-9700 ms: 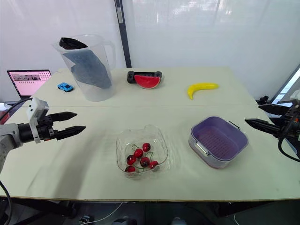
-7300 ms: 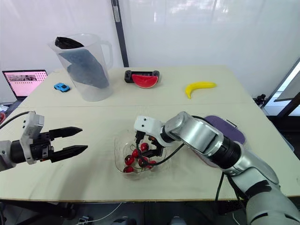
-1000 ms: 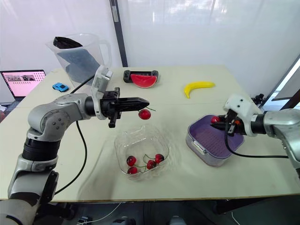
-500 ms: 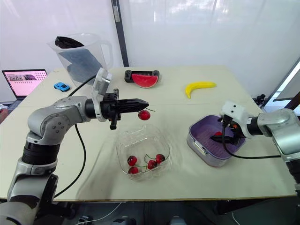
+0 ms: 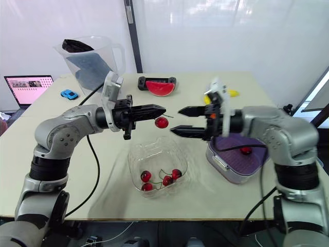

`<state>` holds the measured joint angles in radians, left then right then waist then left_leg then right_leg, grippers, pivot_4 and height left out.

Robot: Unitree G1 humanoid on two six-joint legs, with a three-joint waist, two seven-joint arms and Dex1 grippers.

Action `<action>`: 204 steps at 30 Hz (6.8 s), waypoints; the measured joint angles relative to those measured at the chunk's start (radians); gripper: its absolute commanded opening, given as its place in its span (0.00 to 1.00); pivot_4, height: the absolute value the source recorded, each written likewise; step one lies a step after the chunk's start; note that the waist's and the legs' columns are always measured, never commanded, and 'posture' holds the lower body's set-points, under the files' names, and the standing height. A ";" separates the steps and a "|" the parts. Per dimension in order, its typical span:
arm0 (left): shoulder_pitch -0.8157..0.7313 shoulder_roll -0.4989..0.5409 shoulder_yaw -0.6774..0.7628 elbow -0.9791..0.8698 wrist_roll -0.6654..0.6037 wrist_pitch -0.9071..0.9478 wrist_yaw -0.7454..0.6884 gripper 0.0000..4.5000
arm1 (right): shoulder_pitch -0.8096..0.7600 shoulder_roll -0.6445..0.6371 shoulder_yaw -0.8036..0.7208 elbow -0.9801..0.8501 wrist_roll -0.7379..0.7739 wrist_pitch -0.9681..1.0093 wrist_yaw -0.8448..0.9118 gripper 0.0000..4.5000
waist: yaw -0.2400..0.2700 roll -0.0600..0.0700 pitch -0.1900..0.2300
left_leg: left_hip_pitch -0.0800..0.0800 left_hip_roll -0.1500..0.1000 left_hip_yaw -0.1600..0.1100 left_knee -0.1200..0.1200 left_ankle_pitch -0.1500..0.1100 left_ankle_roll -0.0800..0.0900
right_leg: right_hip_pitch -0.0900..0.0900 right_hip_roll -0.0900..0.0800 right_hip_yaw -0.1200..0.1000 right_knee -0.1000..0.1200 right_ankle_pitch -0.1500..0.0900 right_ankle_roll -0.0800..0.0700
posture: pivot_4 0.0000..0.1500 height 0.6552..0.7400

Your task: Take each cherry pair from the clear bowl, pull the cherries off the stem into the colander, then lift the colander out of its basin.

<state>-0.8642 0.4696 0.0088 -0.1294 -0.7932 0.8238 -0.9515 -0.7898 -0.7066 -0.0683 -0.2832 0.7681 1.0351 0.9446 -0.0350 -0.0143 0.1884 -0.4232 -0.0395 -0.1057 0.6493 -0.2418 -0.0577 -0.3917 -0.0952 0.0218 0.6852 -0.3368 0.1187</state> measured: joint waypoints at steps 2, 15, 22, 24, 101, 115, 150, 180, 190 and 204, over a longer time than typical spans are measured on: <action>-0.001 -0.003 -0.001 0.000 0.000 0.000 0.000 0.00 | -0.004 0.036 0.022 -0.003 -0.012 -0.010 -0.045 0.99 | -0.001 0.000 0.000 | 0.000 -0.001 0.000 0.001 0.000 0.000 | 0.000 0.000 0.000 0.000 0.000 0.000 | 1.00 1.00; -0.010 -0.019 -0.005 -0.009 0.000 0.000 0.014 0.00 | -0.005 0.099 0.072 -0.004 -0.013 -0.039 -0.095 0.48 | -0.009 0.000 0.000 | 0.000 0.000 -0.002 0.000 0.000 0.000 | 0.000 0.000 -0.002 0.001 0.000 0.000 | 1.00 1.00; -0.010 -0.019 -0.005 -0.012 0.000 0.000 0.014 0.00 | -0.005 0.098 0.071 -0.004 0.000 -0.039 -0.102 0.48 | -0.009 0.000 0.000 | 0.000 -0.001 -0.002 0.000 0.000 0.000 | 0.000 0.000 -0.002 0.001 0.000 0.000 | 1.00 1.00; -0.010 -0.019 -0.005 -0.012 0.001 0.000 0.013 0.00 | -0.005 0.098 0.068 -0.004 0.002 -0.039 -0.104 0.42 | -0.009 0.000 0.000 | 0.000 -0.001 -0.002 0.000 0.000 0.000 | 0.000 0.000 -0.002 0.001 0.000 0.000 | 1.00 1.00; 0.289 0.181 0.137 -0.109 -0.004 -0.008 0.086 0.00 | -0.153 -0.208 -0.020 0.120 -0.037 -0.054 0.265 0.99 | -0.002 0.000 0.000 | 0.001 0.000 -0.002 -0.001 -0.001 0.001 | 0.002 0.000 -0.002 -0.001 0.000 0.000 | 1.00 1.00; 0.868 0.249 0.396 -0.002 0.048 -0.072 0.076 0.00 | -0.162 -0.077 0.103 0.077 -0.030 -0.107 0.209 0.99 | 0.002 0.001 0.000 | 0.001 0.000 -0.002 -0.002 -0.002 0.003 | 0.000 -0.001 -0.002 0.000 0.000 0.000 | 1.00 1.00; 0.777 0.448 0.444 -0.094 0.049 -0.250 -0.118 0.99 | -0.137 -0.132 0.133 0.046 -0.038 -0.111 0.246 1.00 | 0.020 0.000 0.000 | -0.001 0.000 -0.001 -0.004 -0.002 0.003 | -0.001 -0.002 -0.002 -0.002 0.000 0.000 | 1.00 1.00; 0.556 0.510 0.173 -0.214 0.057 -0.200 -0.239 0.99 | -0.452 -0.020 0.860 -0.077 -0.320 0.351 -0.016 1.00 | -0.007 0.002 0.000 | -0.003 0.001 -0.003 -0.003 -0.001 0.002 | -0.005 0.001 -0.001 0.002 0.000 -0.001 | 1.00 1.00; 0.615 0.510 0.215 -0.281 0.039 -0.192 -0.197 1.00 | -0.467 0.003 1.037 -0.066 -0.418 0.338 -0.056 0.83 | -0.009 0.002 0.000 | -0.002 0.001 -0.003 -0.003 -0.001 0.002 | -0.005 0.001 -0.001 0.002 0.000 -0.001 | 1.00 1.00; 0.625 0.511 0.223 -0.321 0.020 -0.175 -0.162 1.00 | -0.500 -0.012 1.154 -0.086 -0.457 0.353 -0.026 0.83 | -0.009 0.002 0.000 | -0.002 0.001 -0.003 -0.003 -0.001 0.002 | -0.006 0.001 -0.001 0.002 0.000 -0.001 | 1.00 1.00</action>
<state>-0.2396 0.9801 0.2315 -0.4508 -0.7733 0.6491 -1.1139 -1.2903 -0.7182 1.0853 -0.3691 0.3109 1.3877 0.9189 -0.0445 -0.0123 0.1886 -0.4255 -0.0388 -0.1084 0.6462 -0.2431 -0.0555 -0.3973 -0.0941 0.0205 0.6876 -0.3367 0.1181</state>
